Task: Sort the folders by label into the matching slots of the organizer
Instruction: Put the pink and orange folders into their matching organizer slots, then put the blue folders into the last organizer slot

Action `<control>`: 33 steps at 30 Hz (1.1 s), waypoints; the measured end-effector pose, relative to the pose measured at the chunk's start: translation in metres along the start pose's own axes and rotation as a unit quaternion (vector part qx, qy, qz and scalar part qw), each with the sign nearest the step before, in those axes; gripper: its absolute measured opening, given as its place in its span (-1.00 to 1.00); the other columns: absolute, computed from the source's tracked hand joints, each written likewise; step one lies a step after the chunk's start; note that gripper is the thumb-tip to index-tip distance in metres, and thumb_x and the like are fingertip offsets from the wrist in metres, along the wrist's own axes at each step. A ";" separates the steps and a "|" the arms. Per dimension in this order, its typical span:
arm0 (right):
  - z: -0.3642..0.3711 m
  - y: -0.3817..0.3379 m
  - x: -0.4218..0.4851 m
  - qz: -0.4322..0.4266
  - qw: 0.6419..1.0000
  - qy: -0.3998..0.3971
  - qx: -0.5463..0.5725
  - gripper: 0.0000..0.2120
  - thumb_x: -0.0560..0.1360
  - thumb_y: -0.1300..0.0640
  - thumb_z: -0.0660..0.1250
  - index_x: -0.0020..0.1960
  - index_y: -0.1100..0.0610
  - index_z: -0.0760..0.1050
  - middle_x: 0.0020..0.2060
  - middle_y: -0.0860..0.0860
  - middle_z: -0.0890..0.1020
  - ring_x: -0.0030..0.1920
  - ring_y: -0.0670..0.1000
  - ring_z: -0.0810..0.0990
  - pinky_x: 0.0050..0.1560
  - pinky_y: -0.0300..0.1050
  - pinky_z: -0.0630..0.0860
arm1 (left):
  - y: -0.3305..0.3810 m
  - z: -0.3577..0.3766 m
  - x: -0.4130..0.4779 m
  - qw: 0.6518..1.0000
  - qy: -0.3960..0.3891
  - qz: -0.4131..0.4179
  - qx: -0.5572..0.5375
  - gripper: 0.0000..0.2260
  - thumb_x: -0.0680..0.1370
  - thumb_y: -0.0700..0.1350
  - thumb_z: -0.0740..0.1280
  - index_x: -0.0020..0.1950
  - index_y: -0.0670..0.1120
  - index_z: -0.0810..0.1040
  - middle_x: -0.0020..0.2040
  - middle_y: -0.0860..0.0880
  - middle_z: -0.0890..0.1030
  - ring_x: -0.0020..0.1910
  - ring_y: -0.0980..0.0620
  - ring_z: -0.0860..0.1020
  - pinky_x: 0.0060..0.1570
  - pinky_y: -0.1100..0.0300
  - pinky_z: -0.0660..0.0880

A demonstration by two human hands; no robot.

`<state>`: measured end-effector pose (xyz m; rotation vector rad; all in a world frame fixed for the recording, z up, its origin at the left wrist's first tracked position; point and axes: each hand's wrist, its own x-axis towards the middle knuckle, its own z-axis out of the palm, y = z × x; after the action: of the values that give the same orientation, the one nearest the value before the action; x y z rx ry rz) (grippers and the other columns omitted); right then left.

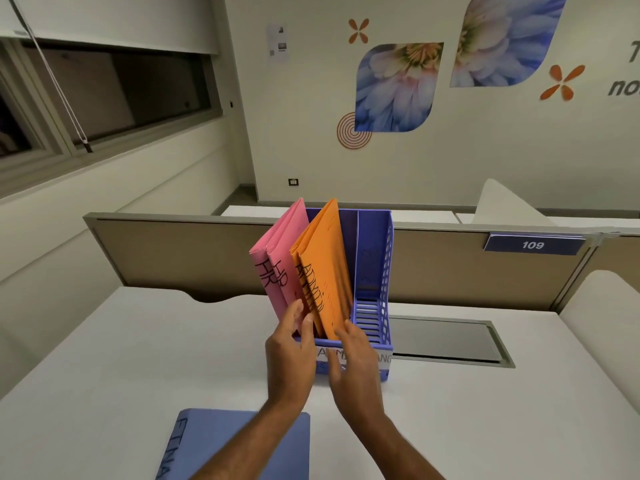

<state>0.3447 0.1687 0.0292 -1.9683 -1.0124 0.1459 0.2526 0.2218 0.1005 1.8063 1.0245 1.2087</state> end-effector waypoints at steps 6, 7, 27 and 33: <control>-0.003 -0.009 -0.039 -0.060 0.996 0.001 -0.059 -0.46 0.58 -0.03 0.29 0.52 -0.02 0.25 0.54 -0.02 0.23 0.57 0.03 0.04 0.52 0.14 0.17 | -0.029 -0.035 -0.033 0.988 -0.073 0.045 0.128 -0.48 0.58 0.04 0.24 0.53 -0.05 0.30 0.51 -0.08 0.37 0.46 -0.04 0.37 0.23 0.11 0.55; -0.004 -0.011 -0.048 -0.070 0.995 0.007 -0.067 -0.46 0.58 -0.02 0.30 0.51 0.00 0.26 0.54 0.00 0.24 0.57 0.04 0.06 0.52 0.15 0.18 | -0.035 -0.042 -0.040 0.984 -0.088 0.044 0.146 -0.46 0.59 0.02 0.26 0.55 -0.05 0.26 0.54 -0.07 0.31 0.53 -0.05 0.26 0.32 0.08 0.49; 0.024 -0.018 -0.231 -0.066 0.955 -0.136 -0.256 -0.33 0.59 -0.35 -0.13 0.58 0.00 0.02 0.59 0.02 -0.18 0.56 0.05 -0.32 0.51 0.11 -0.33 | -0.127 -0.175 -0.173 0.889 -0.221 0.002 0.401 -0.29 0.64 0.18 0.08 0.54 -0.03 -0.33 0.57 -0.06 -0.36 0.57 -0.06 -0.35 0.54 0.00 -0.31; 0.036 -0.019 -0.269 -0.048 0.940 -0.186 -0.282 -0.26 0.54 -0.42 -0.21 0.58 -0.04 -0.10 0.56 0.01 -0.30 0.53 0.04 -0.42 0.48 0.11 -0.43 | -0.139 -0.203 -0.187 0.890 -0.220 -0.071 0.393 -0.29 0.63 0.16 0.15 0.61 -0.08 -0.15 0.61 -0.14 -0.23 0.60 -0.13 -0.24 0.54 -0.04 -0.25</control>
<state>0.1392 0.0087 -0.0505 -2.4569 -1.5239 0.1945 -0.0154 0.1403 -0.0304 2.3920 1.4482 0.2326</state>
